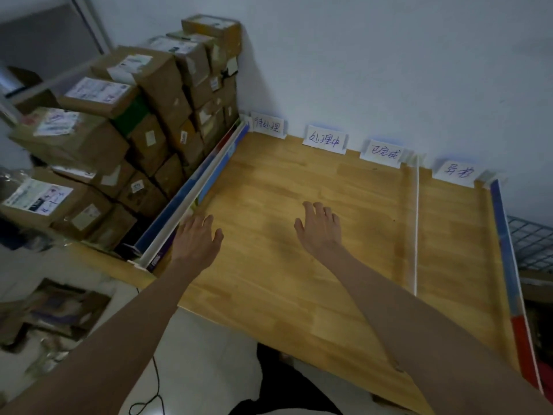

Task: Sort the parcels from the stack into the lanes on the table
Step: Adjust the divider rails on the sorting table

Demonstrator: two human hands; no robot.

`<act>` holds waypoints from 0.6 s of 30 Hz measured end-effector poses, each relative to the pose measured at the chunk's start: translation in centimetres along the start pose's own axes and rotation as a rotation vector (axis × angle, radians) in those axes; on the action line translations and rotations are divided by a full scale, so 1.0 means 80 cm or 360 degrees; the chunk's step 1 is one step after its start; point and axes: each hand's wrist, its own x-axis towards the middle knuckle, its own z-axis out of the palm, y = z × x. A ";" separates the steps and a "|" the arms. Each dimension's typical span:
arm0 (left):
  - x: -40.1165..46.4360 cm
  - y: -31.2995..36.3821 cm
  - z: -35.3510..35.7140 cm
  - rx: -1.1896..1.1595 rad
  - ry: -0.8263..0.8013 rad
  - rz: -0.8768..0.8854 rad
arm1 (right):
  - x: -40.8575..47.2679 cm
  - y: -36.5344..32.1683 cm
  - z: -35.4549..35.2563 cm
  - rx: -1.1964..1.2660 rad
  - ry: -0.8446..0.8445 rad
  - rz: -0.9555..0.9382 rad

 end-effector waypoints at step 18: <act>0.149 -0.143 0.011 0.0017 -0.0104 -0.0128 | 0.179 -0.147 0.087 0.0148 -0.0247 -0.0077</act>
